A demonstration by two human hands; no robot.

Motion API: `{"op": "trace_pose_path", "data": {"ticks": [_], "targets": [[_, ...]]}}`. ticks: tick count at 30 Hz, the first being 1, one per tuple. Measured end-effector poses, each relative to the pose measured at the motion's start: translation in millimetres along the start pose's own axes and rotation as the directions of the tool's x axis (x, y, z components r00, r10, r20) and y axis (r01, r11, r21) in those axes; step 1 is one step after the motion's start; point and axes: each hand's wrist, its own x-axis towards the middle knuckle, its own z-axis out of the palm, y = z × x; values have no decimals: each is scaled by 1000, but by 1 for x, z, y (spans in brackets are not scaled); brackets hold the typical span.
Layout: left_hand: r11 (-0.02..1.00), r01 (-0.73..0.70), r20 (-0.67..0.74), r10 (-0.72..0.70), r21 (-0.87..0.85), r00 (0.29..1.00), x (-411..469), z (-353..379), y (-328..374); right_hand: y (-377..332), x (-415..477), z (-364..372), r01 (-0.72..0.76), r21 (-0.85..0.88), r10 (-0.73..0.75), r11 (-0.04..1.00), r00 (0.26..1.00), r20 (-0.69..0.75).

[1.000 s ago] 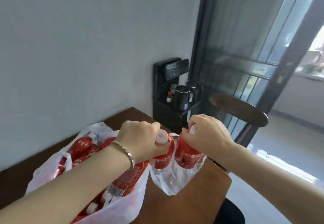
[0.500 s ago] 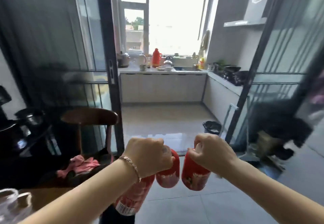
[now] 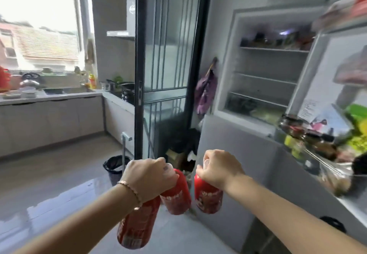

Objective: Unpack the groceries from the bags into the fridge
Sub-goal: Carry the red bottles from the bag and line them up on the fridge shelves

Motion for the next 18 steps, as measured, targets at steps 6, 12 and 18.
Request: {"op": "trace_pose_path", "data": {"ticks": [6,12,18], "targets": [[977,-77,-21,75,-199,997,154,83,25,86,106,-6,-196,1,195,981,978,-79],[921,-247,-55,241,-301,969,319,137,26,146,220,-22,-340,-39,327,940,927,-184],[876,-277,-105,256,-395,961,448,176,39,200,314,-30,-414,2,400,910,878,-262]]}}
